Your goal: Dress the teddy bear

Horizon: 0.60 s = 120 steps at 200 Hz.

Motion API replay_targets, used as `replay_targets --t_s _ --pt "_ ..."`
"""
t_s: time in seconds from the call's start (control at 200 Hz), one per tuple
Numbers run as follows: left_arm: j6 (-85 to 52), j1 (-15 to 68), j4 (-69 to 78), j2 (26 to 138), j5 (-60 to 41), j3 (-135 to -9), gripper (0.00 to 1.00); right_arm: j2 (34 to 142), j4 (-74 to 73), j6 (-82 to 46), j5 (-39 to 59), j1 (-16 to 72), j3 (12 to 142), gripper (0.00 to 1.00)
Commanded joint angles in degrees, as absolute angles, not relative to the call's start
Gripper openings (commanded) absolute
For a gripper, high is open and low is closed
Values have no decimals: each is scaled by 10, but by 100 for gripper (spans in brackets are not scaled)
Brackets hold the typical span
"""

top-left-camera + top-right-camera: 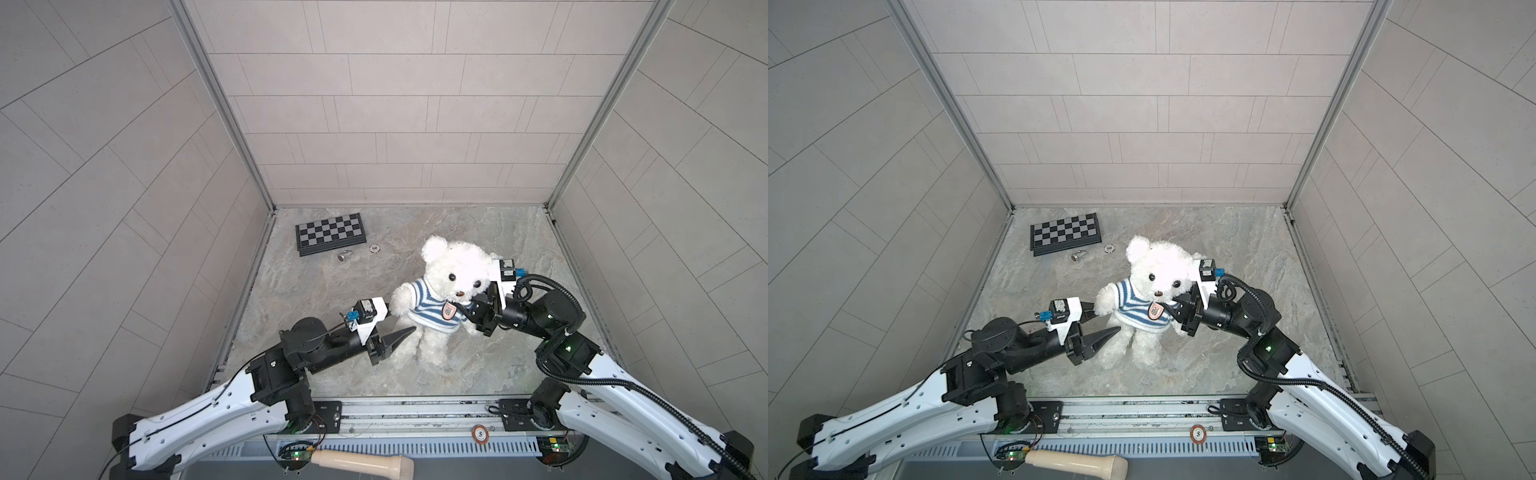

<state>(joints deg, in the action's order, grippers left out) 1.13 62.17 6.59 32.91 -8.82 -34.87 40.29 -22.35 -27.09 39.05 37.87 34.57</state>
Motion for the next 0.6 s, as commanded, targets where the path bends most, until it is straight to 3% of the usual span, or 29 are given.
replay_targets --t_s 0.0,0.29,0.426,0.596 --pt "20 623 99 317 -68 -347 53 395 -244 -277 413 377 375 0" --pt "15 623 91 360 -113 -369 57 393 -225 -273 430 378 390 0" --pt "13 623 34 398 -154 -401 51 382 -226 -274 426 377 394 0" --pt "-5 623 15 382 -155 -385 50 370 -231 -271 389 372 394 0"
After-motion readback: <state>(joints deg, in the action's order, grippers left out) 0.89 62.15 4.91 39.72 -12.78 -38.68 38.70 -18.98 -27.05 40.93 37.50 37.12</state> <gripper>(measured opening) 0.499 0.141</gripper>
